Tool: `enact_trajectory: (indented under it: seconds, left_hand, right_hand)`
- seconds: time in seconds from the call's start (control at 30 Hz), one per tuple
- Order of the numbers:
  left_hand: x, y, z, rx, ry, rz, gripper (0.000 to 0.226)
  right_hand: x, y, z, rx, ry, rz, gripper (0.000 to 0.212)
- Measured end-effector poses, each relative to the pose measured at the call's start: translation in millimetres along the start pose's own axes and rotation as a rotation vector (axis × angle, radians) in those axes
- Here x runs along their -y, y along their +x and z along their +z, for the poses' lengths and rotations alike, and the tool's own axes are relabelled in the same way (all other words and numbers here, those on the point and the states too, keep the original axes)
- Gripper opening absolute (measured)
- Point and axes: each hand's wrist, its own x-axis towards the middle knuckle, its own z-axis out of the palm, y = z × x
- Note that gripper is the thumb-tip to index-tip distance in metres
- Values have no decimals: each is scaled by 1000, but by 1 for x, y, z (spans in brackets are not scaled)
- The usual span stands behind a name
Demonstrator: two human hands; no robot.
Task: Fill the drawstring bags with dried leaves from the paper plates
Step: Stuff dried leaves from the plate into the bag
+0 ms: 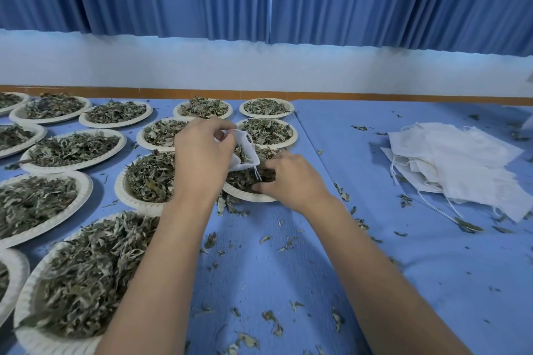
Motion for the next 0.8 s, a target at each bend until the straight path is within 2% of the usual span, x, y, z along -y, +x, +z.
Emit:
enact_trajectory:
  seconds: [0.2,0.37,0.6,0.8]
  left_hand:
    - [-3,-4,6,-49,-128,-110,11]
    - [-1,-3,7,-86,-295,-303,8]
    - [-2,-3,9,-77,-338,-373,9]
    - [0,-5,9,-63,-343,-374,6]
  right_hand:
    - [3,0,-1,-57,-87,0,27]
    - [4,-1,1,-108,-89,13,28]
    - [-2,-2,-9,-321,375,93,34]
    - [-1,1,-8,-378,564,154,31]
